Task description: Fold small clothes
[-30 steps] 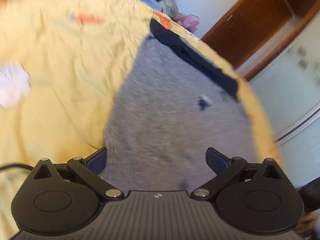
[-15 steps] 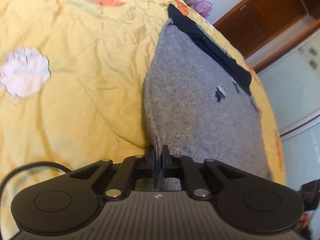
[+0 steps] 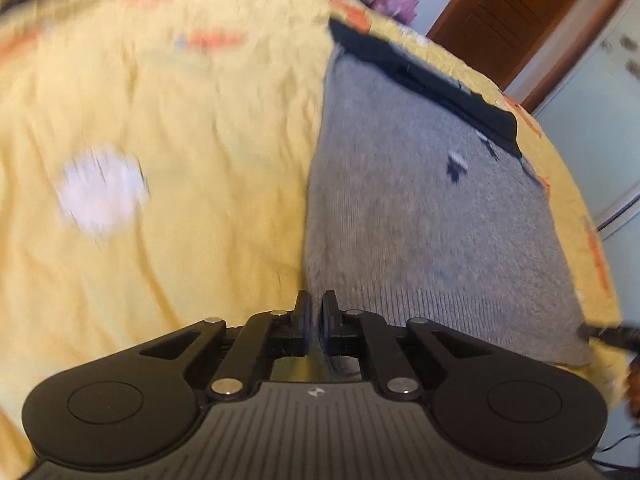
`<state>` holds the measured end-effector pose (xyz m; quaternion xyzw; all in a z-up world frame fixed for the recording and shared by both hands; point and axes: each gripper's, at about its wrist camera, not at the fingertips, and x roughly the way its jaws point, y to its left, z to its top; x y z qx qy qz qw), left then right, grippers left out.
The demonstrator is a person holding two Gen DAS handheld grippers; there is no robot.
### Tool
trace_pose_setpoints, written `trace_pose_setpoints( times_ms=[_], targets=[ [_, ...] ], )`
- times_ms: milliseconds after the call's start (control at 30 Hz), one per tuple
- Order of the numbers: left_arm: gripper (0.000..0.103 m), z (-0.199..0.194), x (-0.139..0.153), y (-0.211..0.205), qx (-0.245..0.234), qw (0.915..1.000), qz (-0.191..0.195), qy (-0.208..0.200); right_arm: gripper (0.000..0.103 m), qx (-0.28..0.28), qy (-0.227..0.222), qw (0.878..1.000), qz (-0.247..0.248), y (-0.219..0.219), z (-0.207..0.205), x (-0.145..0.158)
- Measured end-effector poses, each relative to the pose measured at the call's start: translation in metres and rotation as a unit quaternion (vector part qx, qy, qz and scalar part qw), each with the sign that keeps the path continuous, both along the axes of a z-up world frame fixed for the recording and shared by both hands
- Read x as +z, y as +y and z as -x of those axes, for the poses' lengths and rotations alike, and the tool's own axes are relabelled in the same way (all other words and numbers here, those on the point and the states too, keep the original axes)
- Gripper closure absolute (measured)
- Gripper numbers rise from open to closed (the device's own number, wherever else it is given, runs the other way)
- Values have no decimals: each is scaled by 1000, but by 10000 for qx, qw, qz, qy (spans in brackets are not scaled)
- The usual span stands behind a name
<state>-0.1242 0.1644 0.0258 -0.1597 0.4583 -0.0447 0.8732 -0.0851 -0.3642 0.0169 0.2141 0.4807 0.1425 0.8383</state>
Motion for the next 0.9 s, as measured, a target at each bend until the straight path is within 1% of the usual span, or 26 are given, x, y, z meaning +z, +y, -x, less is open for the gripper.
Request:
trace_pose_setpoints(
  times_ms=[33, 67, 100, 133, 167, 200, 233, 267, 300, 333, 367, 400, 433, 500, 533, 567, 600, 633, 700, 767, 900],
  targets=[
    [97, -3, 12, -1, -35, 9996, -228, -156, 59, -128, -197, 9993, 273, 2, -4, 8],
    [92, -7, 23, -4, -26, 9986, -434, -302, 45, -247, -432, 9968, 617, 8, -9, 17],
    [88, -13, 34, -7, 4, 9969, -618, -485, 39, -322, -695, 9929, 906, 16, -15, 25],
    [74, -22, 42, -13, 36, 9942, -792, -723, 32, -304, -982, 9891, 1058, 26, -23, 31],
    [47, -33, 48, -21, 119, 9904, -974, -975, 30, -246, -1245, 9860, 1079, 39, -33, 35],
    [34, -45, 50, -33, 238, 9855, -1135, -1241, 28, -200, -1401, 9848, 1008, 52, -45, 36],
    [25, -56, 49, -46, 272, 9801, -1190, -1565, 22, -146, -1480, 9851, 867, 66, -60, 35],
    [25, -69, 44, -61, 252, 9768, -1189, -1762, 15, -71, -1525, 9859, 686, 80, -76, 32],
    [25, -86, 37, -78, 280, 9777, -1225, -1683, 14, -55, -1574, 9859, 569, 95, -93, 26],
    [25, -102, 28, -94, 253, 9800, -1229, -1542, 16, -87, -1598, 9852, 609, 108, -109, 21],
    [25, -117, 18, -109, 145, 9818, -1181, -1479, 19, -71, -1608, 9841, 752, 123, -124, 15],
    [25, -128, 6, -124, -4, 9820, -1213, -1446, 19, -55, -1633, 9817, 981, 139, -137, 9],
    [25, -138, -5, -137, -113, 9815, -1345, -1359, 19, -96, -1619, 9789, 1241, 154, -147, 2],
    [25, -155, -28, -154, -222, 9816, -1617, -993, 19, -148, -1405, 9748, 1728, 172, -164, -15],
    [22, -160, -39, -158, -271, 9827, -1638, -816, 16, -172, -1460, 9696, 1955, 178, -164, -21],
    [17, -156, -43, -161, -257, 9788, -1740, -1045, 6, -151, -1580, 9620, 2224, 185, -158, -25],
    [17, -153, -47, -161, -283, 9766, -1792, -1152, 2, -70, -1527, 9573, 2455, 190, -156, -30],
    [16, -148, -50, -159, -269, 9766, -1729, -1247, 1, -20, -1637, 9536, 2526, 191, -148, -32],
    [12, -148, -51, -154, -308, 9779, -1652, -1244, 1, -19, -1723, 9530, 2493, 186, -133, -33],
    [6, -150, -52, -152, -311, 9787, -1620, -1219, 1, 0, -1710, 9528, 2507, 181, -119, -32],
    [3, -150, -51, -152, -334, 9787, -1630, -1203, 1, 68, -1741, 9518, 2526, 172, -83, -31]
  ],
)
